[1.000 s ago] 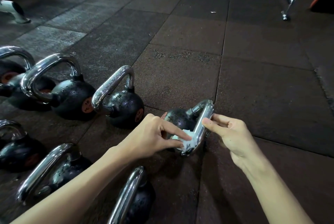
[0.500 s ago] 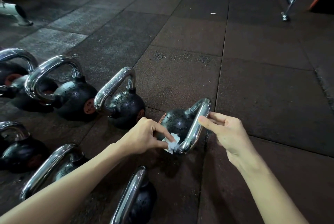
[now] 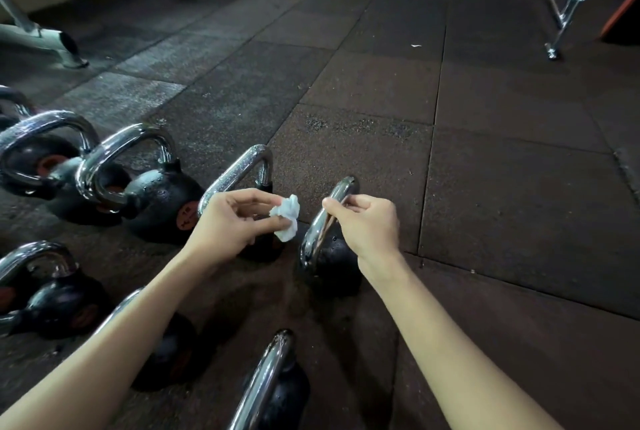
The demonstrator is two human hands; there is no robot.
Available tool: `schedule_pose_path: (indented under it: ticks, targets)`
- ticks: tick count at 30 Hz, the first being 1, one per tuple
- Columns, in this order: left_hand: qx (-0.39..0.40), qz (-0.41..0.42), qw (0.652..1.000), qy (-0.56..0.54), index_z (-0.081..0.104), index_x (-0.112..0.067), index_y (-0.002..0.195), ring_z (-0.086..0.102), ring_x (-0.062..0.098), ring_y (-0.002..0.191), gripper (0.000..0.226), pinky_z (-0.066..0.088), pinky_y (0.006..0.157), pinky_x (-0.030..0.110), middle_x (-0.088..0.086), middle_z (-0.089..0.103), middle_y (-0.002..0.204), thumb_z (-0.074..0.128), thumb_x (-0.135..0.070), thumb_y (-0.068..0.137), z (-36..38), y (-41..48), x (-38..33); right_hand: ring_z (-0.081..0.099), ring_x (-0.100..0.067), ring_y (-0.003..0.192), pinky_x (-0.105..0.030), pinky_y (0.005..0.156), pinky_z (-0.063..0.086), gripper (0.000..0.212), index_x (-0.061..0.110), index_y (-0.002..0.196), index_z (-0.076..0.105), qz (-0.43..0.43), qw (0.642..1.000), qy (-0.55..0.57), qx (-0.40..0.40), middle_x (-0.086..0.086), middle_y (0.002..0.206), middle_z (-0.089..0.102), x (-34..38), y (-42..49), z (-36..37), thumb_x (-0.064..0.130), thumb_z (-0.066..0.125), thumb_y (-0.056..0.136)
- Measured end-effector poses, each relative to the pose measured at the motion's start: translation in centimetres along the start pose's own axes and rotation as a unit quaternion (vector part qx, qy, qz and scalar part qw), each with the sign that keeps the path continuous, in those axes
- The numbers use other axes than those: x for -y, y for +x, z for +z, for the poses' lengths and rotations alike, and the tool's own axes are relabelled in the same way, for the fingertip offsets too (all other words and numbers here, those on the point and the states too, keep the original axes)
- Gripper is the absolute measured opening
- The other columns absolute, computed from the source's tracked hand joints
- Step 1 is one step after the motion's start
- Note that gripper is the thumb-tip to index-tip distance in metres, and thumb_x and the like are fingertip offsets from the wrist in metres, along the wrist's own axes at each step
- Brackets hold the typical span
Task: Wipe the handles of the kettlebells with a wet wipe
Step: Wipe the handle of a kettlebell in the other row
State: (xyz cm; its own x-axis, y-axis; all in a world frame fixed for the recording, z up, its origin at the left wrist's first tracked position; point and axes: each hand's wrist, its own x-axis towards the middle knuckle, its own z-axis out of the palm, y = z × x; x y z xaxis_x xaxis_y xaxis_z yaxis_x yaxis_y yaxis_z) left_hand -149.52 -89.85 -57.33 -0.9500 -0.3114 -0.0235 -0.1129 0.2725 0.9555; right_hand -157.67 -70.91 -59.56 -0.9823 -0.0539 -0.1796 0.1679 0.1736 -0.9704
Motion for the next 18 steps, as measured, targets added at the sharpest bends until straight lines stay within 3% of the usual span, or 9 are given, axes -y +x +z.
schedule_pose_path:
  ticks: [2,6,8,10,12,15,18]
  targets:
    - [-0.002,-0.002,1.000,-0.025,0.081,-0.031,0.087,0.044,0.015,0.059,0.023,0.038,0.052,0.018,-0.002,0.080,0.083,0.091,-0.019,0.070,0.3,-0.4,-0.9,0.070,-0.005,0.070,-0.023,0.066,0.053,0.021,0.021,0.068,0.075,0.023,1.000,0.000,-0.007,0.012,0.064,0.073,0.1,0.8,0.1,0.035,0.090,0.073]
    - [0.014,0.029,0.999,-0.023,0.081,-0.022,0.093,0.040,0.018,0.057,0.023,0.034,0.053,0.022,0.000,0.080,0.088,0.090,-0.016,0.072,2.2,-0.2,-2.5,0.075,-0.008,0.080,-0.035,0.086,0.060,0.031,0.024,0.089,0.078,-0.016,0.999,-0.035,0.026,0.008,0.078,0.078,-0.4,0.5,-3.0,0.041,0.093,0.069]
    - [0.033,0.057,0.998,-0.016,0.080,-0.014,0.097,0.051,0.003,0.052,0.024,0.037,0.054,0.015,-0.001,0.080,0.085,0.088,-0.010,0.075,3.6,-0.1,-3.4,0.072,0.000,0.074,-0.026,0.077,0.056,0.031,0.028,0.104,0.077,-0.074,0.996,-0.028,0.034,0.008,0.081,0.079,0.4,-0.4,-5.0,0.039,0.089,0.077]
    - [0.043,0.059,0.997,-0.038,0.079,-0.009,0.100,0.058,-0.005,0.052,0.021,0.039,0.052,0.008,0.002,0.080,0.083,0.084,-0.005,0.079,5.0,-0.1,-4.3,0.062,0.001,0.058,-0.012,0.064,0.045,0.042,0.032,0.123,0.073,-0.109,0.984,0.045,0.134,0.006,0.089,0.080,1.5,-1.6,-6.8,0.025,0.084,0.083]
    - [0.051,0.027,0.995,-0.076,0.079,-0.012,0.099,0.057,-0.004,0.048,0.015,0.039,0.045,0.010,0.007,0.080,0.083,0.081,-0.010,0.084,6.0,-0.1,-4.9,0.043,-0.005,0.055,-0.016,0.056,0.038,0.059,0.040,0.131,0.067,-0.172,0.968,0.015,0.180,0.010,0.101,0.079,1.6,-2.0,-8.0,0.020,0.087,0.079]
    - [0.073,-0.040,0.993,-0.084,0.081,-0.017,0.095,0.060,0.003,0.057,0.010,0.039,0.045,0.013,0.010,0.080,0.087,0.081,-0.019,0.085,6.7,0.4,-5.4,0.030,-0.014,0.057,-0.026,0.054,0.035,0.060,0.046,0.126,0.069,-0.258,0.954,-0.080,0.129,0.008,0.098,0.075,0.5,-1.5,-8.3,0.029,0.090,0.073]
    - [0.105,-0.088,0.989,-0.060,0.083,-0.015,0.097,0.055,0.012,0.067,0.021,0.038,0.048,0.016,0.009,0.080,0.091,0.084,-0.029,0.082,7.3,0.6,-6.0,0.033,-0.006,0.056,-0.020,0.056,0.033,0.049,0.039,0.119,0.075,-0.312,0.944,-0.081,0.066,0.004,0.082,0.068,0.1,-1.0,-8.3,0.029,0.089,0.074]
